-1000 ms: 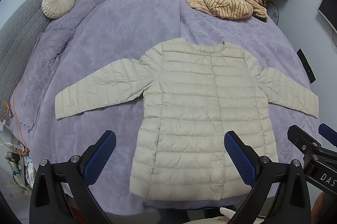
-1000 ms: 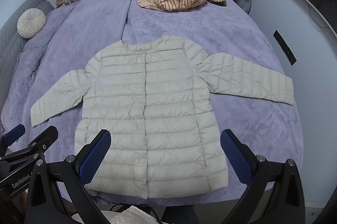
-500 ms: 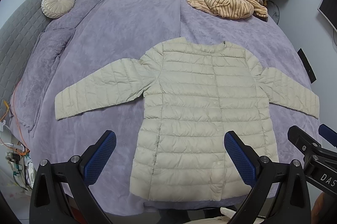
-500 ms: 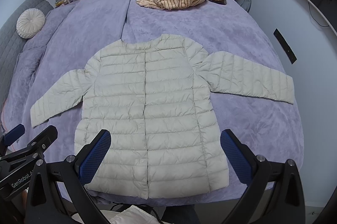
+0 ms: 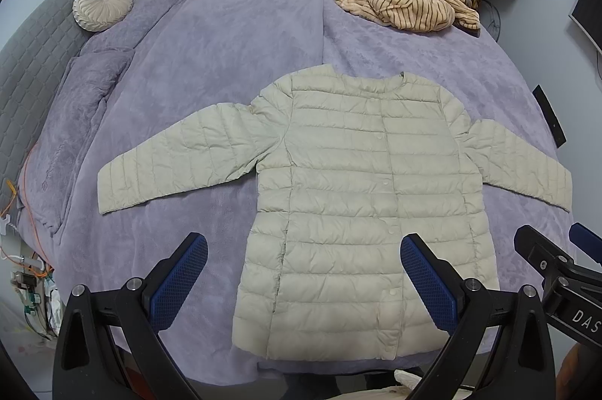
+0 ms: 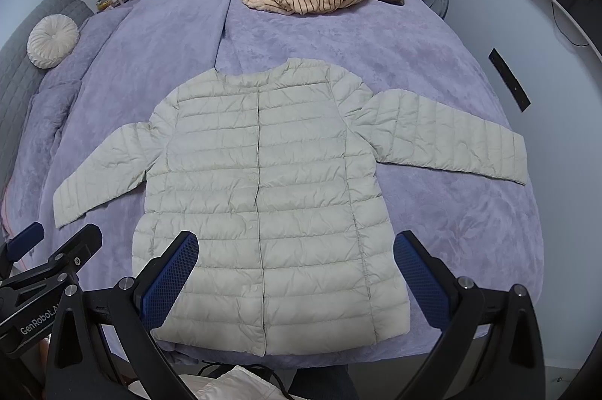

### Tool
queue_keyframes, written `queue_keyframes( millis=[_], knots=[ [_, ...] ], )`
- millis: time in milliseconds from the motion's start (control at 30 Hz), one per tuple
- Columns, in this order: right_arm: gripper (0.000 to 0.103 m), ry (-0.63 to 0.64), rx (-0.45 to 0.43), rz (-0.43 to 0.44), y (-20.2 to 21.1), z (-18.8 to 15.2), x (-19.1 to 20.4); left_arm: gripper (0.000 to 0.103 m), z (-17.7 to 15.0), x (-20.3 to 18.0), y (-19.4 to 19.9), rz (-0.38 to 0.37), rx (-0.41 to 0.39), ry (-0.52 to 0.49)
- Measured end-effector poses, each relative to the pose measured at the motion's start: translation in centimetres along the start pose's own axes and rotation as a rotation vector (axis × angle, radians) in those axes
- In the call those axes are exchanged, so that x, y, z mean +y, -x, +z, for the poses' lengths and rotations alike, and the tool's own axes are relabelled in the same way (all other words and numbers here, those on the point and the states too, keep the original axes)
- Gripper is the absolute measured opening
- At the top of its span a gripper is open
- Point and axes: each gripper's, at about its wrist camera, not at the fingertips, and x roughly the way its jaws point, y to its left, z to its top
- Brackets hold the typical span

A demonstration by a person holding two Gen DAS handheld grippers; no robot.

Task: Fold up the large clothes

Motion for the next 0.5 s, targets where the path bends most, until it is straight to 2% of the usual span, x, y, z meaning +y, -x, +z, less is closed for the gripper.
queue_keyframes(
  millis=[500],
  knots=[
    [0.103, -0.002, 0.005, -0.003, -0.47, -0.34, 0.14, 0.103, 0.12, 0.13, -0.26, 0.0, 0.007, 0.001]
  ],
)
